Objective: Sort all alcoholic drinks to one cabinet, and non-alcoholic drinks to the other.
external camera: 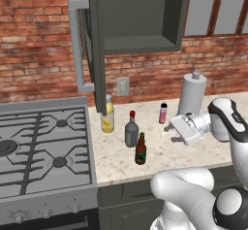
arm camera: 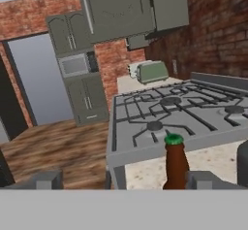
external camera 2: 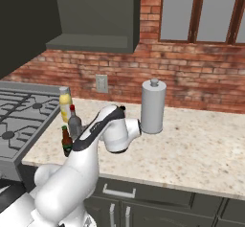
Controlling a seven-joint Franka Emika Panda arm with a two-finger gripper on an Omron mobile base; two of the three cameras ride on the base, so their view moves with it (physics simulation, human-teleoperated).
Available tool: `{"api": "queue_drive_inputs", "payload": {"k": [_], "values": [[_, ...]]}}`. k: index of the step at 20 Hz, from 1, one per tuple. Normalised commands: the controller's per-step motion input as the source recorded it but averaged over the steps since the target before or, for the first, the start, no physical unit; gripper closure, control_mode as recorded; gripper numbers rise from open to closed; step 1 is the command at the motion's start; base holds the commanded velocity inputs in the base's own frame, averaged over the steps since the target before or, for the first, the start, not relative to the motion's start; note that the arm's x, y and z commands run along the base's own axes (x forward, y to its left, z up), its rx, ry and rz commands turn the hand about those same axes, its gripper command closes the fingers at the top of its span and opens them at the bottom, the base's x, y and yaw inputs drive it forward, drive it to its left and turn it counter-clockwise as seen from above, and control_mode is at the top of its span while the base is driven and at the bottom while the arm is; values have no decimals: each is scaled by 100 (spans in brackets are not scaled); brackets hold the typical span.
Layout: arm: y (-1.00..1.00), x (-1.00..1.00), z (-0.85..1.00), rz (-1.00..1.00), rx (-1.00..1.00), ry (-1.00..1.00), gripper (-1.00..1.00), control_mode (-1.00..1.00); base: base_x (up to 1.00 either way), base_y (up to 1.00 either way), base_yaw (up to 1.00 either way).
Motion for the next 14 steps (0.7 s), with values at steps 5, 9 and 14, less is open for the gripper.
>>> {"api": "queue_drive_inputs", "payload": {"k": [5,9,14], "values": [[20,0,-18,0,2,0,-100,-100,0,0,0],[18,0,-11,0,0,0,-100,-100,0,0,0],[9,0,-4,-2,0,0,-100,-100,0,0,0]]}}
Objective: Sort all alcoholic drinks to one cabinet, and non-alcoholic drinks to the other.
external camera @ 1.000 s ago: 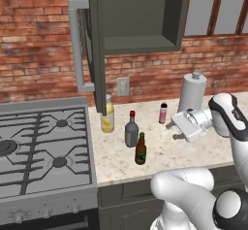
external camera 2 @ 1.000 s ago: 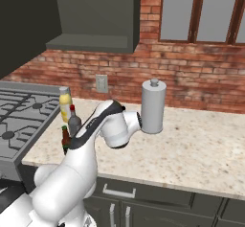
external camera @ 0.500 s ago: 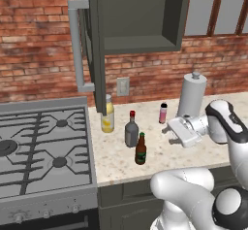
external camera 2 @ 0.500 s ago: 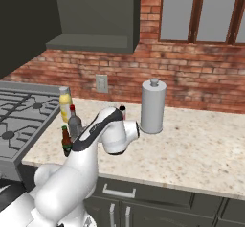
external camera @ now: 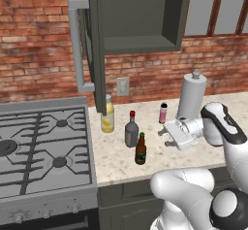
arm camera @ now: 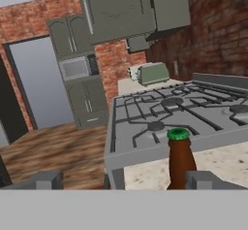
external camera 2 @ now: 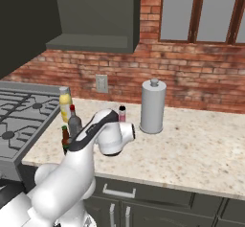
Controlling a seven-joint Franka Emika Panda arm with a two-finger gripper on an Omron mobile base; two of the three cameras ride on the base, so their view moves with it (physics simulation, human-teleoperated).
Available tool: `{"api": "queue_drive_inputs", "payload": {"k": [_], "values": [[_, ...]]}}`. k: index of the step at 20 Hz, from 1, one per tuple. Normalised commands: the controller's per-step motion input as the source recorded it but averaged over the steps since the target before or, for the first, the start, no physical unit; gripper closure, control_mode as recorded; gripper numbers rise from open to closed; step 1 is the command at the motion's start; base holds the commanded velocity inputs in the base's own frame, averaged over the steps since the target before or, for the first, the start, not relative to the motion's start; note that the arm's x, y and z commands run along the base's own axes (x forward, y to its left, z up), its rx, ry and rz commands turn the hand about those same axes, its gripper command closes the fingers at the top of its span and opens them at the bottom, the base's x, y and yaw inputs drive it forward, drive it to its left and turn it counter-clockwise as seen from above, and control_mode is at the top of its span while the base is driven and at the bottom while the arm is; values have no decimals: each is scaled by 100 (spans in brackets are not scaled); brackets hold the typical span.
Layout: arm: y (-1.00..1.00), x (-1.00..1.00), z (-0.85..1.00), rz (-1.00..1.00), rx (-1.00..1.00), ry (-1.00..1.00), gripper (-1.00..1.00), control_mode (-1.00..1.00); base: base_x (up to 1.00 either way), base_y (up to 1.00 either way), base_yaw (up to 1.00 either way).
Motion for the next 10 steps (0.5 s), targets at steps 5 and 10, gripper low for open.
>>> {"api": "queue_drive_inputs", "payload": {"k": [5,10], "values": [[10,0,-4,-5,0,0,-100,-100,0,0,0],[14,0,-7,-8,0,0,-100,-100,0,0,0]]}}
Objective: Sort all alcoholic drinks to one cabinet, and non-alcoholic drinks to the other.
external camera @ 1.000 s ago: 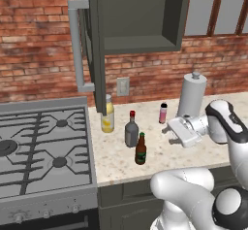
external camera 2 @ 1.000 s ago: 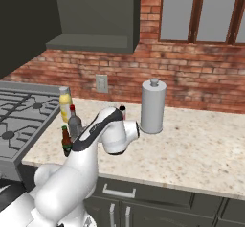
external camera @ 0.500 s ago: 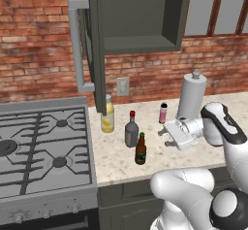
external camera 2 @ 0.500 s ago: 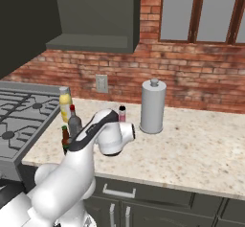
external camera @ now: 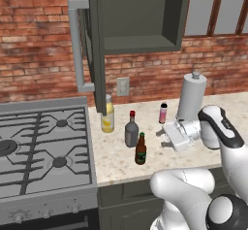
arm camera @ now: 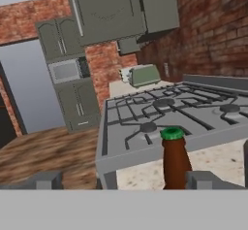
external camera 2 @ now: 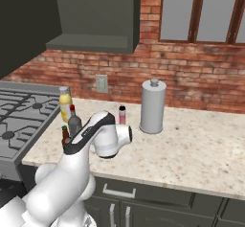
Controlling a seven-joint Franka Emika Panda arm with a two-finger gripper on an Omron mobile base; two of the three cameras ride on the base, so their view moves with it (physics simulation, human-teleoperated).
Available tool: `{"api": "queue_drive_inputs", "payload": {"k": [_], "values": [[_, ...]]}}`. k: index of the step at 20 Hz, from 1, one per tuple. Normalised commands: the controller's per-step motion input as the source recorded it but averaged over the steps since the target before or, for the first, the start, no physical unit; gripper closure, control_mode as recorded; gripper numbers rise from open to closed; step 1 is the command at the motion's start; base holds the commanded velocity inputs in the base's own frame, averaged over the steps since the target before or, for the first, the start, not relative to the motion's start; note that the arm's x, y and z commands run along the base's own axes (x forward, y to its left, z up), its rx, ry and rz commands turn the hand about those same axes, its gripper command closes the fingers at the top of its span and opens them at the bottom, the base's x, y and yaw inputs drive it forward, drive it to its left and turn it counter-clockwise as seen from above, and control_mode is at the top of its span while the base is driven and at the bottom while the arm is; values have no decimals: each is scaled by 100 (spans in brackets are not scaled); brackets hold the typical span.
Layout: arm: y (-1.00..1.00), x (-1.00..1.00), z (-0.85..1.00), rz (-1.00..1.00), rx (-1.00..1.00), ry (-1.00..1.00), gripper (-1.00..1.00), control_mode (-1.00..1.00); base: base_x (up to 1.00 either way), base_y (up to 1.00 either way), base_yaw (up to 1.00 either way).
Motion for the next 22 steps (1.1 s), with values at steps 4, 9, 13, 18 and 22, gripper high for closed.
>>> {"api": "queue_drive_inputs", "payload": {"k": [4,9,13,18,22], "values": [[13,0,-8,-7,0,0,-100,-100,0,0,0],[15,0,-10,-5,0,0,-100,-100,0,0,0],[14,0,-9,-3,0,0,-100,-100,0,0,0],[11,0,-6,-2,0,0,-100,-100,0,0,0],[12,0,-7,-3,0,0,-100,-100,0,0,0]]}}
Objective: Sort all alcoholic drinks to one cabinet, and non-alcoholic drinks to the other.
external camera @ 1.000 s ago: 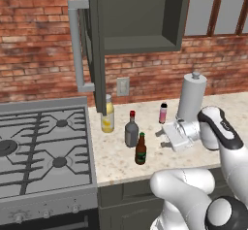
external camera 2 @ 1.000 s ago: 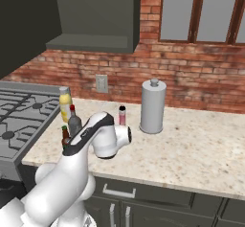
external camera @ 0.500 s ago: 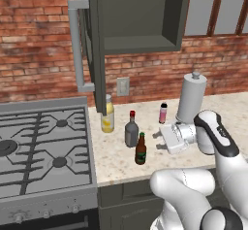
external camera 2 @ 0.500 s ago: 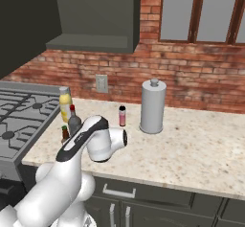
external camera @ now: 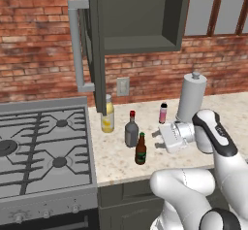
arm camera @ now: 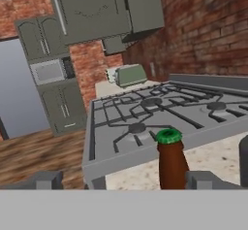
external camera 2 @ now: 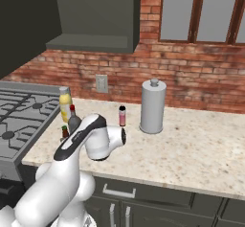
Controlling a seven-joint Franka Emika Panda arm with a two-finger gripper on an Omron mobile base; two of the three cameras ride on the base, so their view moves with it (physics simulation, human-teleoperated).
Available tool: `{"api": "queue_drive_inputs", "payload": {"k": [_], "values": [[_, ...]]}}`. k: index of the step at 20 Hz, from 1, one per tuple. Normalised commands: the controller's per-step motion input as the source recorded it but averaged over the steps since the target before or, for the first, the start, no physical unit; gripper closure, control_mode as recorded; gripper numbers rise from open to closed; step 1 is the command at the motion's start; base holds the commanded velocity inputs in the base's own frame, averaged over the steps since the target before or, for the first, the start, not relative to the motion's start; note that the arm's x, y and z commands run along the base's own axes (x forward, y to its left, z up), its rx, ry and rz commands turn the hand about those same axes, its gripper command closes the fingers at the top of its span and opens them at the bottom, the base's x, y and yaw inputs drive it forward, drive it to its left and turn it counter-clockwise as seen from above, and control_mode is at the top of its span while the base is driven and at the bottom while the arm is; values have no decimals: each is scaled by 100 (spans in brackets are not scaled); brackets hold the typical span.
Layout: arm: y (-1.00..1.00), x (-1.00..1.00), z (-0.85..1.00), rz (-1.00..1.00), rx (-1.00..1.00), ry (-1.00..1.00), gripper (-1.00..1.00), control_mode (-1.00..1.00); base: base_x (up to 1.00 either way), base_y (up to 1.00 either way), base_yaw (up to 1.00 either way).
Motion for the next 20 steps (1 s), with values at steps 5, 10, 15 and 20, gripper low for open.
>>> {"api": "queue_drive_inputs", "payload": {"k": [5,10,15,20], "values": [[11,0,-11,-3,0,0,-100,-100,0,0,0],[14,0,-12,-6,0,0,-100,-100,0,0,0],[18,0,-14,-7,0,1,-100,-100,0,0,0],[21,0,-19,-8,0,1,-100,-100,0,0,0]]}}
